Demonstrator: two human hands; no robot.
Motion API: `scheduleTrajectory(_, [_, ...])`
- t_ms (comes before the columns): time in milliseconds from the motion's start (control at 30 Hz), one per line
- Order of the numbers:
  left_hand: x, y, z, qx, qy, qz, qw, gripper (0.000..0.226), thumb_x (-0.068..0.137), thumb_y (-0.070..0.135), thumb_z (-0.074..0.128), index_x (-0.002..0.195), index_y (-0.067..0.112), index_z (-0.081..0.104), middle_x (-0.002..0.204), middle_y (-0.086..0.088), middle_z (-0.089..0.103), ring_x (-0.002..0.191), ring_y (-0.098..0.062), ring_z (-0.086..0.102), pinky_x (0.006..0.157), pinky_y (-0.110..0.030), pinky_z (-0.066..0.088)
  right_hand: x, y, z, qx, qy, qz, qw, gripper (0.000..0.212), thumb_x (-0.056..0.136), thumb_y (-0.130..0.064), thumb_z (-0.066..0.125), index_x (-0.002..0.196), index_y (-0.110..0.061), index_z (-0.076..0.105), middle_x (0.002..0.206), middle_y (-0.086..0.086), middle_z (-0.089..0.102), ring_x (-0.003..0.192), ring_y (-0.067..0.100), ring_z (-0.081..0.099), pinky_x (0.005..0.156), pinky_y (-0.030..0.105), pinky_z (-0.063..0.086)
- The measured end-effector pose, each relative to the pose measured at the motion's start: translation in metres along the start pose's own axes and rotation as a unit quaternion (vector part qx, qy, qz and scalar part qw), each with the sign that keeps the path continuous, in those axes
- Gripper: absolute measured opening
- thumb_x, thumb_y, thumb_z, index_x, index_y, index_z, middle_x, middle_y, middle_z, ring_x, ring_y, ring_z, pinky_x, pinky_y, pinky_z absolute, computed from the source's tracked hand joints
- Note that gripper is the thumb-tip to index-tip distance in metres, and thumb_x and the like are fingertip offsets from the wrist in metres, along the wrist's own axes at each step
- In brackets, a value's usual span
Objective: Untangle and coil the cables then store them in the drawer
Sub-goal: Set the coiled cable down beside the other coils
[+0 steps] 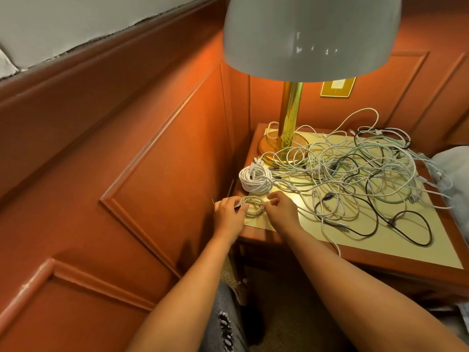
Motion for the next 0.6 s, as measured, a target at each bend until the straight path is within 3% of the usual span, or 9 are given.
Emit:
scheduleTrajectory(167, [0.003, 0.000, 0.003, 0.085, -0.022, -0.014, 0.996, 0.038, 0.090, 0.035, 0.063, 0.123, 0.016, 0.060, 0.126, -0.009, 0.053, 0.120, -0.027, 0.040, 0.100, -0.035, 0.035, 0.005, 0.001, -0.001, -0.058, 0.003, -0.011, 0.998, 0.011, 0.087, -0.017, 0.067, 0.095, -0.009, 0.067, 0.094, 0.007, 0.064, 0.089, 0.023, 0.060, 0.073, 0.025, 0.039])
scheduleTrajectory(267, [0.006, 0.004, 0.003, 0.121, -0.055, -0.031, 0.991, 0.042, 0.092, 0.036, 0.060, 0.128, 0.016, 0.056, 0.130, -0.012, 0.049, 0.125, -0.030, 0.036, 0.104, -0.036, 0.033, 0.004, -0.001, -0.001, -0.029, -0.031, -0.004, 0.999, 0.005, 0.087, -0.012, 0.067, 0.088, -0.014, 0.062, 0.079, -0.001, 0.058, 0.079, 0.019, 0.056, 0.065, 0.025, 0.040])
scheduleTrajectory(400, [0.008, 0.015, 0.006, 0.139, -0.092, -0.067, 0.984, 0.037, 0.095, 0.024, 0.051, 0.128, 0.007, 0.051, 0.134, -0.017, 0.047, 0.126, -0.034, 0.037, 0.105, -0.037, 0.030, 0.001, -0.003, -0.008, 0.029, -0.055, -0.003, 0.998, 0.011, 0.087, -0.007, 0.066, 0.082, -0.014, 0.059, 0.080, 0.004, 0.062, 0.078, 0.023, 0.060, 0.073, 0.036, 0.050])
scheduleTrajectory(500, [0.003, 0.026, 0.009, 0.067, -0.109, -0.074, 0.989, 0.029, 0.096, 0.014, 0.045, 0.121, -0.001, 0.050, 0.126, -0.018, 0.054, 0.117, -0.035, 0.049, 0.091, -0.035, 0.037, -0.006, 0.000, -0.018, 0.094, -0.074, 0.002, 0.993, 0.016, 0.088, -0.003, 0.063, 0.079, -0.015, 0.057, 0.082, 0.008, 0.063, 0.079, 0.024, 0.060, 0.081, 0.045, 0.053])
scheduleTrajectory(600, [-0.009, 0.039, 0.009, -0.110, -0.137, -0.059, 0.983, 0.015, 0.097, 0.017, 0.051, 0.105, 0.007, 0.057, 0.097, -0.006, 0.061, 0.089, -0.020, 0.056, 0.067, -0.027, 0.038, -0.019, -0.001, -0.036, 0.143, -0.084, 0.012, 0.986, 0.013, 0.089, -0.004, 0.062, 0.082, -0.014, 0.058, 0.088, 0.008, 0.062, 0.086, 0.023, 0.058, 0.079, 0.041, 0.050])
Point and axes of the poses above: each hand's wrist, its own x-axis towards the middle knuckle, its own z-axis out of the palm, y = z × x, the point moved 5 cm from there along x, towards the middle knuckle
